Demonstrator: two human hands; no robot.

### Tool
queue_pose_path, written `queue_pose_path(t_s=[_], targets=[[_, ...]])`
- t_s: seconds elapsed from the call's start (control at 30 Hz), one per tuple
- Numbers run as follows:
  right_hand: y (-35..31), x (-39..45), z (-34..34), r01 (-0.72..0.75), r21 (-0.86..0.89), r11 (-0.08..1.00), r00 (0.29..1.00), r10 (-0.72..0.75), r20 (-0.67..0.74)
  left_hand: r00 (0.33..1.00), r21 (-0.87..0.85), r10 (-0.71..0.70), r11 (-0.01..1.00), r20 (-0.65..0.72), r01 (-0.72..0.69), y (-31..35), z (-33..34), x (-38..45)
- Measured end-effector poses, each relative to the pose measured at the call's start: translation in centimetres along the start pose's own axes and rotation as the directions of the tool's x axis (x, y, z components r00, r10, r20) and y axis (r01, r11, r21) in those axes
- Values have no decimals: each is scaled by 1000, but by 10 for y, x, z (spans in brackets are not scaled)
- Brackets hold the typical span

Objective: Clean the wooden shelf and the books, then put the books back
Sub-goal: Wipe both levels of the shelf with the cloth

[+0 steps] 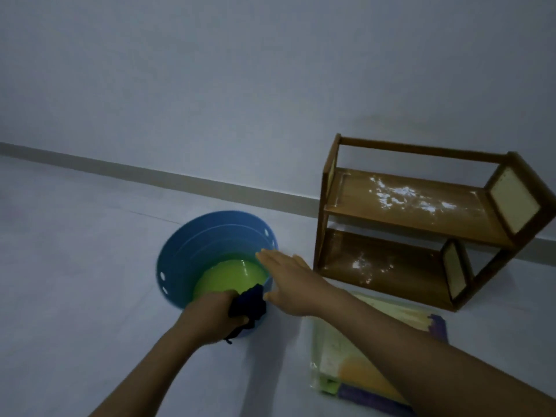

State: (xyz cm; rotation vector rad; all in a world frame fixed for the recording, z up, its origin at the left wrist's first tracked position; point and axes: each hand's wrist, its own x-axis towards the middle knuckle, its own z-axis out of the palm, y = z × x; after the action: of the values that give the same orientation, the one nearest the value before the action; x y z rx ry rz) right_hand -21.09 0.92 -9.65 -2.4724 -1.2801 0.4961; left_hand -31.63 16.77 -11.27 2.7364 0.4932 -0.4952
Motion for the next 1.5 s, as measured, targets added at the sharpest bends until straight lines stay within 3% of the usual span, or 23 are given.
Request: queue_pose_path(t_s=[0.17, 0.23, 0.33, 0.4, 0.47, 0.57, 0.67, 0.73, 0.8, 0.87, 0.93, 1.07, 1.13, 1.23, 1.4, 1.47, 1.5], targets=[[-12, 0, -21, 21, 55, 998, 996, -26, 86, 984, 299, 171, 943, -47, -150, 7, -42, -4], [-12, -8, -43, 18, 224, 975, 995, -39, 91, 960, 261, 262, 938, -96, -229, 20, -71, -8], [-6, -23, -83, -35, 589, 807, 993, -36, 109, 888, 155, 436, 897, -149, -414, 61, -111, -12], [10, -39, -106, -56, 616, 786, 998, 25, 59, 829, 116, 505, 863, -240, -492, 96, -123, -6], [34, -56, -124, -140, 572, 808, 980, 197, -39, 782, 111, 531, 843, -327, -526, 130, -123, 9], [79, -78, -132, -254, 593, 764, 901, 410, -143, 739, 68, 560, 812, -374, -580, 163, -115, 40], [136, -96, -148, -426, 399, 812, 741, 566, -362, 659, 108, 576, 787, -484, -608, 198, -114, 89], [167, -102, -158, -444, 329, 833, 621, 551, -557, 636, 153, 522, 826, -568, -542, 213, -118, 123], [195, -101, -158, -436, 277, 856, 563, 500, -658, 640, 201, 473, 869, -606, -452, 224, -123, 153], [221, -93, -147, -536, 138, 833, 607, 494, -622, 672, 238, 442, 895, -595, -377, 234, -129, 181], [236, -84, -129, -642, -4, 766, 674, 562, -479, 741, 208, 377, 926, -555, -315, 240, -138, 201], [258, -72, -127, -646, 29, 763, 683, 594, -426, 897, -75, 200, 966, -394, -248, 241, -152, 223], [265, -60, -129, -661, 56, 749, 689, 635, -349, 940, -208, 181, 947, -290, -246, 241, -148, 229], [243, -21, -116, -655, 26, 756, 709, 625, -327, 950, -342, 164, 906, -264, -251, 240, -140, 236], [190, 30, -101, -456, -17, 890, 848, 429, -311, 943, -352, 146, 902, -300, -252, 233, -136, 246], [209, 15, -104, -498, 7, 867, 815, 471, -338, 936, -350, 161, 897, -312, -271, 232, -136, 245], [226, 1, -106, -558, 27, 829, 763, 526, -376, 936, -352, 167, 894, -311, -277, 232, -137, 245]])
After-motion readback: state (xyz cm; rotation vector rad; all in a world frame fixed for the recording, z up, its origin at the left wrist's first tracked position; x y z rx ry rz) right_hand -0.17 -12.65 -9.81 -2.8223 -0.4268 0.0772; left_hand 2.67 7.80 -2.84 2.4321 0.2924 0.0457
